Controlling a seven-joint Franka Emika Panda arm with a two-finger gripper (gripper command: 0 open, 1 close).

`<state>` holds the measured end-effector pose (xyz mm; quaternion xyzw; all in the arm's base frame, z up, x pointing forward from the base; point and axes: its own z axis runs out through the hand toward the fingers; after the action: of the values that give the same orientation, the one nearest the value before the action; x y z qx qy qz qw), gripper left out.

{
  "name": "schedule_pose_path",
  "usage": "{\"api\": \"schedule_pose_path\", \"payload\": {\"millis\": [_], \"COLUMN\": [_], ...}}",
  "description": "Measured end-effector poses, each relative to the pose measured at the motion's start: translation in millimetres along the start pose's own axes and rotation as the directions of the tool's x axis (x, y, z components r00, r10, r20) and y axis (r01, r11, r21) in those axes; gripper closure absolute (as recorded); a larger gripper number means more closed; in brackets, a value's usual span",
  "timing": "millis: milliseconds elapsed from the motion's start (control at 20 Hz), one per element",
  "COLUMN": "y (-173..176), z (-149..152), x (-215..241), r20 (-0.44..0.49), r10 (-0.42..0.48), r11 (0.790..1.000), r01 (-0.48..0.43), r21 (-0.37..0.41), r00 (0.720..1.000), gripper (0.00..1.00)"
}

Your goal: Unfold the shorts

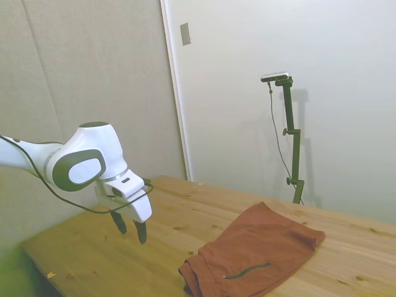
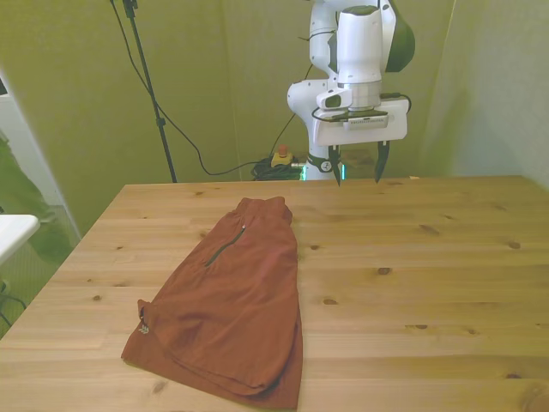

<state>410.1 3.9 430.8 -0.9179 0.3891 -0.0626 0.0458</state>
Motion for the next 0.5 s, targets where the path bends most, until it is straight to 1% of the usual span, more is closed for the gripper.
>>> {"api": "schedule_pose_path", "payload": {"millis": [150,250,300,400,500], "y": [0,-4,-6,-6,1], "z": [0,-10,-20,-44,-64], "x": [1,8,16,45,91], "r20": [0.005,-0.019,-0.037,-0.078,-0.108], "r10": [0.006,0.023,0.037,0.08,0.143], "r11": [1.0,1.0,0.999,0.995,0.987], "r01": [-0.006,-0.023,-0.036,-0.076,-0.134], "r21": [-0.003,0.014,0.027,0.058,0.085], "r00": [1.0,1.0,0.999,0.994,0.984], "gripper": [0.0,0.0,0.0,0.0,0.0]}}
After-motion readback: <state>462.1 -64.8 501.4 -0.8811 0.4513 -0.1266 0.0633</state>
